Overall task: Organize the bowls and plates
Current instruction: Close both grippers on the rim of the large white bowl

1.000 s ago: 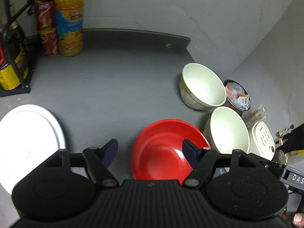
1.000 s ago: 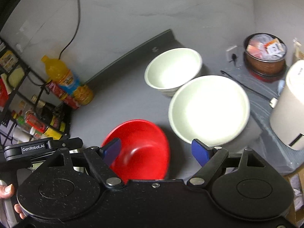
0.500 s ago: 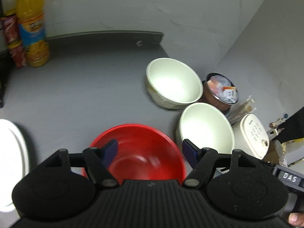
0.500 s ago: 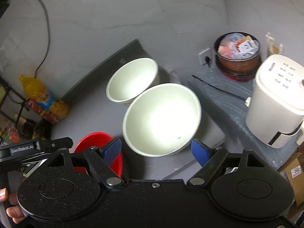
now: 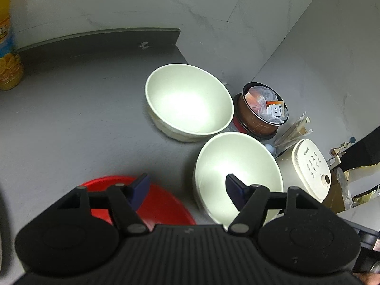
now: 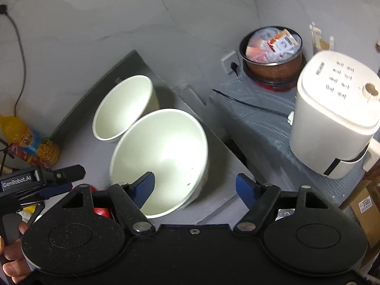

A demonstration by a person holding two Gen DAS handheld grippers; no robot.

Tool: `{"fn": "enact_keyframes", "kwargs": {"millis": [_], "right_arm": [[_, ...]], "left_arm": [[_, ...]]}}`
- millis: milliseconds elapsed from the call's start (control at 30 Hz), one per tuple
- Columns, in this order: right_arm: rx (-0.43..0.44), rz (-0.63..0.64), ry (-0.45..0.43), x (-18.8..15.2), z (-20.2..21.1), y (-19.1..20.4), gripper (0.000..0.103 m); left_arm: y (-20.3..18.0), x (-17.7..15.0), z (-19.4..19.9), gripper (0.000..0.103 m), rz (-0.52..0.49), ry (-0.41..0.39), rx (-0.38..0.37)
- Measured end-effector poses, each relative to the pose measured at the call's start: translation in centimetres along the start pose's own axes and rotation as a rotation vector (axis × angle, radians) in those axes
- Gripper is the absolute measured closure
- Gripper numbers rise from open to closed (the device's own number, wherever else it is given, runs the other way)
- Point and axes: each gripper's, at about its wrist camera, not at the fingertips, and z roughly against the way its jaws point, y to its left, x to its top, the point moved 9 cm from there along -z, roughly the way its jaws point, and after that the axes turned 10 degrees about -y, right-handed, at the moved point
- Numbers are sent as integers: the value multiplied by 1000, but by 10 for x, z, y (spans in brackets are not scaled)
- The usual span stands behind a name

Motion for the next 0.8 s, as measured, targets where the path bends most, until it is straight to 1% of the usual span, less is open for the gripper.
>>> {"fn": "enact_keyframes", "kwargs": {"millis": [200, 267, 300, 367, 433, 467, 500, 533, 567, 600, 633, 667, 733, 800], "right_arm": [[-23, -58, 56, -5, -26, -18, 42], [-26, -68, 73, -6, -33, -21, 45], [-25, -72, 80, -6, -36, -21, 48], [-20, -78, 99, -9, -42, -21, 52], [-18, -87, 118, -11, -48, -20, 56], [-17, -88, 126, -11, -51, -20, 59], [-15, -94, 133, -12, -54, -20, 60], [-12, -102, 141, -14, -56, -20, 61], [-7, -107, 146, -15, -58, -20, 65], [4, -108, 149, -15, -59, -18, 73], [23, -105, 149, -15, -58, -14, 79], [32, -98, 150, -14, -58, -11, 85], [12, -54, 140, -12, -56, -8, 86], [15, -44, 130, -10, -54, -7, 86]], "left_arm": [[-4, 1, -30, 42, -5, 41, 2], [-5, 0, -40, 47, -9, 58, -2], [-6, -1, -45, 49, -6, 69, -4], [-5, -3, -56, 62, 9, 98, 0], [-4, -6, -65, 68, 28, 123, 2], [-5, -7, -69, 72, 28, 130, 2], [-5, -9, -72, 74, 24, 139, 5], [-5, -11, -76, 82, 22, 152, 13], [-5, -12, -78, 85, 18, 154, 22], [-6, -13, -79, 87, 26, 162, 11], [-8, -13, -80, 94, 41, 172, -8], [-9, -14, -80, 95, 48, 174, -9], [-9, -13, -78, 95, 41, 172, -2], [-8, -11, -75, 95, 43, 165, -7]]}}
